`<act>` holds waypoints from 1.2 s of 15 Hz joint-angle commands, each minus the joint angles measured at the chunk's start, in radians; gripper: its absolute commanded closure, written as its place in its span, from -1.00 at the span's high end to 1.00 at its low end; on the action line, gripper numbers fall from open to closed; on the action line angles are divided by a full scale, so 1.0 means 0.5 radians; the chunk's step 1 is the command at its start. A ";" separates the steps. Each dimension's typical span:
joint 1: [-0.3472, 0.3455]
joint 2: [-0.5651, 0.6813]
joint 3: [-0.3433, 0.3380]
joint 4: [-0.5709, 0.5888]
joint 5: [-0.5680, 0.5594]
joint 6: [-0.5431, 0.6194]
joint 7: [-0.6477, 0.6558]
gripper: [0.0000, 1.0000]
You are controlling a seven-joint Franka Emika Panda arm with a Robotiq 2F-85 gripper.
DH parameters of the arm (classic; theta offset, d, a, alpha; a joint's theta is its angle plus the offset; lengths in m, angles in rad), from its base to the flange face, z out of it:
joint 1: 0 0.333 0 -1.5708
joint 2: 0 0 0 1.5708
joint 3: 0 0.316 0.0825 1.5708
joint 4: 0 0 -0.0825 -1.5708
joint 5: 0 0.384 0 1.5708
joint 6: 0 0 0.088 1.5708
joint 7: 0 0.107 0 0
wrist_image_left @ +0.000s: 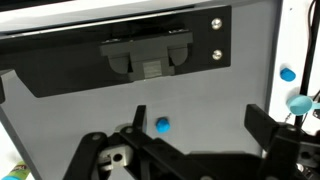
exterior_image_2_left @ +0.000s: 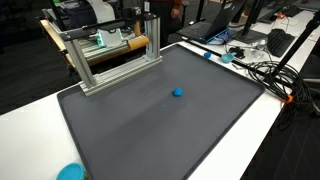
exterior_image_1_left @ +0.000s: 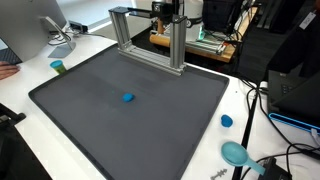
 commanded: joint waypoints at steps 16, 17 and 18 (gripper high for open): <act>-0.143 -0.199 0.051 -0.392 -0.222 0.238 0.163 1.00; -0.133 -0.210 0.045 -0.400 -0.217 0.238 0.141 1.00; -0.127 -0.215 0.040 -0.405 -0.212 0.244 0.128 1.00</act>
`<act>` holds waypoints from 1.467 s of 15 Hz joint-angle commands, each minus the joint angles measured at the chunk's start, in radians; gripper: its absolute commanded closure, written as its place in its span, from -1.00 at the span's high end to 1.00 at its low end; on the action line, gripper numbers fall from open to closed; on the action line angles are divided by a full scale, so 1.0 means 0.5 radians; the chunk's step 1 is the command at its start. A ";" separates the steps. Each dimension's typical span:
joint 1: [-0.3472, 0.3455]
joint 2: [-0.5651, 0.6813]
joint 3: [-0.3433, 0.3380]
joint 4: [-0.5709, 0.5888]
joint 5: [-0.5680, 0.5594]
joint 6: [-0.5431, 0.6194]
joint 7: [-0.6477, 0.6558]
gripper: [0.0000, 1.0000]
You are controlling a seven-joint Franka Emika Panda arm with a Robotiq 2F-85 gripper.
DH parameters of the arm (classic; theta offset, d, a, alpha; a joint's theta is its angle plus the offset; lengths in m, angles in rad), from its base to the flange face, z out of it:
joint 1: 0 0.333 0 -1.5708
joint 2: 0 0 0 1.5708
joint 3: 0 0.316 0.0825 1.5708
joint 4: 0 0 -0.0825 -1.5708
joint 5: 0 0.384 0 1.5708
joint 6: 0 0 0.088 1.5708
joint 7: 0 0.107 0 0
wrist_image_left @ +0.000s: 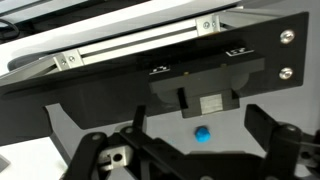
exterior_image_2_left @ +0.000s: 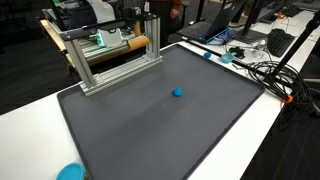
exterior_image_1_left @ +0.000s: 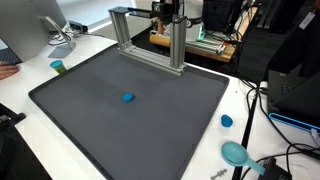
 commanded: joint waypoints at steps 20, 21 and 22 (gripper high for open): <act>0.047 -0.105 0.033 -0.070 -0.047 0.064 -0.090 1.00; 0.043 -0.098 0.051 -0.053 -0.044 0.075 -0.060 1.00; 0.053 -0.065 0.012 -0.068 -0.007 0.046 -0.107 1.00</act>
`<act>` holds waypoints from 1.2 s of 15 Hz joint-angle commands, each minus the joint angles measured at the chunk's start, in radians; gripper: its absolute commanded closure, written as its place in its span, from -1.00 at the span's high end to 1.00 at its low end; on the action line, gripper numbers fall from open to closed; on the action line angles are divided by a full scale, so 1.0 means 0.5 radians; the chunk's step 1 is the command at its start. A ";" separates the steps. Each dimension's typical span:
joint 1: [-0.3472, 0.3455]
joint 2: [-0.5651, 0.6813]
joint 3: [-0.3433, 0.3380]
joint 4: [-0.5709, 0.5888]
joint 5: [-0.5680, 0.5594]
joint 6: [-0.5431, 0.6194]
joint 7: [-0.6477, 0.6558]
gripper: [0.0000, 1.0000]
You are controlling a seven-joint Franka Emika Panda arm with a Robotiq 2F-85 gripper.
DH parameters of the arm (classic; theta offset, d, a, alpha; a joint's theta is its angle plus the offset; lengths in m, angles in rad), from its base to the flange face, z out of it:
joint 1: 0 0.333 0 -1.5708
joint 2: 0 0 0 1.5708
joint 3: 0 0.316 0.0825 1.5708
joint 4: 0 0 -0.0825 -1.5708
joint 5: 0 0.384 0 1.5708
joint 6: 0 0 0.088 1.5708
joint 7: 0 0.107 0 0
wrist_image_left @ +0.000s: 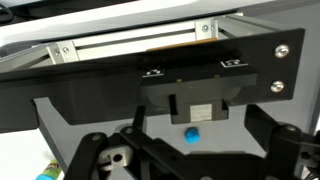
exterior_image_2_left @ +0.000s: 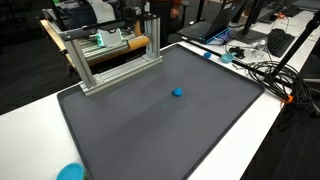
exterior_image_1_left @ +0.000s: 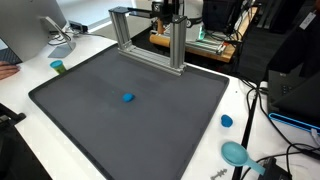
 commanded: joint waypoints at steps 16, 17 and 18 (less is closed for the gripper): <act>0.069 -0.045 -0.010 -0.088 0.125 0.063 0.021 0.92; 0.068 -0.041 -0.010 -0.087 0.123 0.061 0.021 0.94; 0.064 -0.043 -0.007 -0.092 0.118 0.064 0.026 0.89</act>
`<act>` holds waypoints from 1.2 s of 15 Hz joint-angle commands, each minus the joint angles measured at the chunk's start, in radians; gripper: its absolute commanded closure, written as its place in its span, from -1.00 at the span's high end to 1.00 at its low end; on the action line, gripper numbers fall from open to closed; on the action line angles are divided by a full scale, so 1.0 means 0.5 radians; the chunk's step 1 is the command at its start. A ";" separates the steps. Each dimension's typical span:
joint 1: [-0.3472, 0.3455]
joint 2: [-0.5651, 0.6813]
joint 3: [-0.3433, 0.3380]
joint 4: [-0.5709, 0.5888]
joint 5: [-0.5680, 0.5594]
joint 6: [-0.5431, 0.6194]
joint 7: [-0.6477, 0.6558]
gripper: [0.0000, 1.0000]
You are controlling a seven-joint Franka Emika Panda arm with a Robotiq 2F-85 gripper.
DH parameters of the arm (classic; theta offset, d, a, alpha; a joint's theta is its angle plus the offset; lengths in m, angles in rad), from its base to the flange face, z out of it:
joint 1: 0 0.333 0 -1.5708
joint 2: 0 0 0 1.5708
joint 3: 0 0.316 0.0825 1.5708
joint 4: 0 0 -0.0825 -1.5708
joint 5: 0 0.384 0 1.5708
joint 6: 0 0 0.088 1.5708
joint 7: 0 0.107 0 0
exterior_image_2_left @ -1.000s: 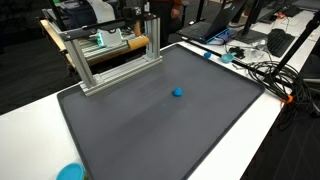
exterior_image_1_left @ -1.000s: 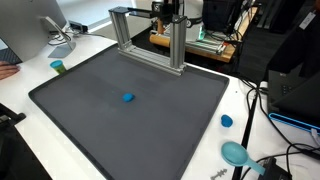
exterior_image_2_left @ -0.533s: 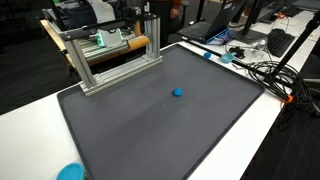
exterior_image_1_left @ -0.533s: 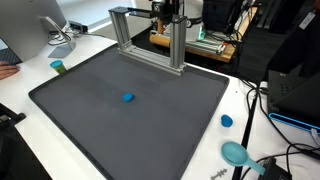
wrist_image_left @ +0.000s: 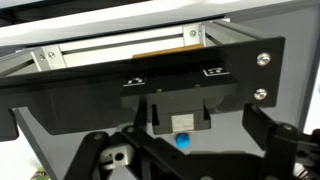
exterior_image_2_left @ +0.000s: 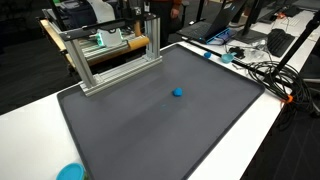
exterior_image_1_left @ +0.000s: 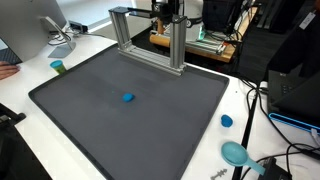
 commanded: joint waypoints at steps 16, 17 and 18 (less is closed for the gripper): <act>0.002 -0.003 -0.031 0.027 -0.034 0.026 -0.113 1.00; 0.001 0.001 -0.030 0.032 -0.039 0.038 -0.116 1.00; -0.001 0.010 -0.030 0.037 -0.039 0.048 -0.112 1.00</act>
